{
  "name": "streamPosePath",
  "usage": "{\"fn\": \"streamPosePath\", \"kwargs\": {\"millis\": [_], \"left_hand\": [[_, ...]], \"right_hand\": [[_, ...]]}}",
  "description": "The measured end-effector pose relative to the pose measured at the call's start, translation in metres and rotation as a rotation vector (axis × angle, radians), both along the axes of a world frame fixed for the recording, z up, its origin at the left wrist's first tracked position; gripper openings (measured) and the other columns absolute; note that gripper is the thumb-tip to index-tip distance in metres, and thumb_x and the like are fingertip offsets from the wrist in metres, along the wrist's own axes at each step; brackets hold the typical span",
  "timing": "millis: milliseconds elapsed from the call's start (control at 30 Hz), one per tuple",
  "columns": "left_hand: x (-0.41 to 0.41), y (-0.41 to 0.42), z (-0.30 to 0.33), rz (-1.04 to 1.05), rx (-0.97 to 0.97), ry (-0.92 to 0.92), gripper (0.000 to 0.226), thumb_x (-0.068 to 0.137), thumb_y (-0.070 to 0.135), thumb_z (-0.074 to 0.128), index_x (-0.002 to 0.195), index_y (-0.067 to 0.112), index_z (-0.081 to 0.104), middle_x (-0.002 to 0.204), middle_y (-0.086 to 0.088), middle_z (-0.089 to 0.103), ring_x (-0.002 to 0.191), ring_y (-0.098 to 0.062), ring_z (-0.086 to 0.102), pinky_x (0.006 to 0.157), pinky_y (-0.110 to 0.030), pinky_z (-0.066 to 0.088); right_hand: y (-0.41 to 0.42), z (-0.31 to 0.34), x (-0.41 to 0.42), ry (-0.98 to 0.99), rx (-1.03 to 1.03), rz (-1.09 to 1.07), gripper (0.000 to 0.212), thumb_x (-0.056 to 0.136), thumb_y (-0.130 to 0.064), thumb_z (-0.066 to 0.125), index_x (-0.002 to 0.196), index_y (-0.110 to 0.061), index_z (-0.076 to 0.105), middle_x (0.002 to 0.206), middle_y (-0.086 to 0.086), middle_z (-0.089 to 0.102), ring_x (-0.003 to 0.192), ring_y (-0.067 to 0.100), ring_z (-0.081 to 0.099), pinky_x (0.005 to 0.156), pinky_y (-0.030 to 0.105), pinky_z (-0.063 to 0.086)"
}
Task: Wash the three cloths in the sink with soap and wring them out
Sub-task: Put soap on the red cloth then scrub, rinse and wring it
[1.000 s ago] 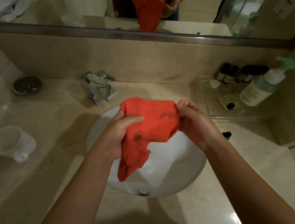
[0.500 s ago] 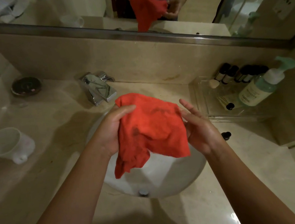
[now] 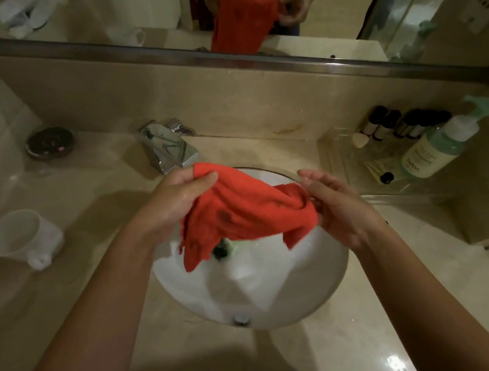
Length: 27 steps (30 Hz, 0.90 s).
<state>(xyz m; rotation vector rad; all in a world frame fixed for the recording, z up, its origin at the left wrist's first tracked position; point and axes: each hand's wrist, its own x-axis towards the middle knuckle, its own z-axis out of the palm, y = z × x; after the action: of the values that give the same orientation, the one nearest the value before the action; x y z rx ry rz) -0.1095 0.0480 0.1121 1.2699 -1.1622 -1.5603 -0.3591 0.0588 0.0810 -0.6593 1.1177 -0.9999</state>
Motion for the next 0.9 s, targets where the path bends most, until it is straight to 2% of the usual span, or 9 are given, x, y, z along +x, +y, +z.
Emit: {"fn": "streamPosePath", "kwargs": {"millis": [100,200,300,400,467,600,767,833,900], "left_hand": [[-0.006,-0.001,0.0,0.09,-0.067,0.05,0.02,0.095,0.004,0.051,0.089,0.013,0.068,0.073,0.009,0.072,0.068,-0.002,0.066,0.069,-0.015,0.053],[-0.01,-0.002,0.0,0.092,-0.064,0.11,0.012,0.089,0.01,0.061,0.087,0.014,0.072,0.078,0.005,0.072,0.072,-0.006,0.066,0.071,-0.018,0.052],[-0.01,-0.001,-0.003,0.065,-0.039,0.126,0.017,0.076,0.02,0.062,0.077,0.02,0.079,0.078,0.004,0.074,0.073,-0.007,0.067,0.069,-0.017,0.053],[-0.01,0.001,-0.006,0.026,-0.04,0.146,0.02,0.076,0.019,0.06,0.074,0.024,0.079,0.076,0.006,0.073,0.072,-0.005,0.067,0.069,-0.016,0.052],[-0.008,0.001,-0.007,0.019,-0.038,0.154,0.021,0.077,0.019,0.059,0.075,0.023,0.079,0.078,0.005,0.073,0.074,-0.006,0.067,0.072,-0.017,0.052],[-0.001,0.0,-0.008,-0.003,-0.013,0.119,0.02,0.077,0.021,0.059,0.078,0.022,0.08,0.082,0.002,0.074,0.078,-0.009,0.068,0.075,-0.019,0.054],[0.0,0.006,0.0,-0.089,0.016,0.004,0.012,0.089,0.01,0.062,0.086,0.013,0.073,0.062,0.005,0.069,0.054,-0.003,0.063,0.053,-0.02,0.051],[-0.001,0.007,-0.002,-0.132,0.013,-0.105,0.018,0.096,0.002,0.05,0.09,0.008,0.065,0.046,0.01,0.06,0.038,0.003,0.053,0.04,-0.011,0.04],[0.003,0.005,-0.005,-0.166,0.014,-0.194,0.015,0.094,0.004,0.055,0.089,0.009,0.068,0.05,0.008,0.064,0.041,0.002,0.056,0.043,-0.011,0.041]], "right_hand": [[0.001,0.005,0.007,0.076,0.224,0.16,0.031,0.086,-0.036,0.062,0.108,-0.013,0.057,0.078,0.009,0.07,0.057,0.018,0.054,0.054,0.026,0.044],[0.003,0.003,0.015,-0.02,0.45,0.267,0.049,0.088,-0.055,0.049,0.093,-0.008,0.065,0.072,0.01,0.068,0.063,0.022,0.063,0.061,0.027,0.049],[0.007,-0.006,0.024,-0.096,0.542,0.261,0.061,0.08,-0.061,0.054,0.08,-0.003,0.071,0.075,0.012,0.068,0.069,0.022,0.063,0.073,0.029,0.049],[0.012,-0.013,0.033,-0.187,0.569,0.231,0.057,0.085,-0.058,0.059,0.106,-0.007,0.07,0.095,0.014,0.07,0.087,0.024,0.066,0.088,0.035,0.051],[0.015,-0.012,0.035,-0.25,0.544,0.249,0.05,0.091,-0.05,0.057,0.119,-0.008,0.065,0.108,0.015,0.068,0.095,0.025,0.066,0.089,0.037,0.053],[0.015,-0.007,0.024,-0.298,0.347,0.121,0.028,0.09,-0.025,0.055,0.096,-0.004,0.073,0.097,0.016,0.072,0.082,0.023,0.07,0.073,0.031,0.059],[0.008,-0.002,0.006,0.055,-0.038,0.007,0.051,0.079,-0.019,0.07,0.119,0.009,0.055,0.095,0.012,0.067,0.086,0.021,0.061,0.076,0.029,0.048],[0.008,0.003,0.001,0.14,-0.142,-0.04,0.038,0.078,-0.008,0.072,0.109,0.008,0.056,0.086,0.008,0.066,0.078,0.016,0.062,0.076,0.03,0.05],[0.008,0.009,-0.001,0.193,-0.196,-0.111,0.02,0.08,0.005,0.067,0.094,-0.003,0.055,0.082,0.006,0.067,0.077,0.017,0.065,0.081,0.036,0.053]]}}
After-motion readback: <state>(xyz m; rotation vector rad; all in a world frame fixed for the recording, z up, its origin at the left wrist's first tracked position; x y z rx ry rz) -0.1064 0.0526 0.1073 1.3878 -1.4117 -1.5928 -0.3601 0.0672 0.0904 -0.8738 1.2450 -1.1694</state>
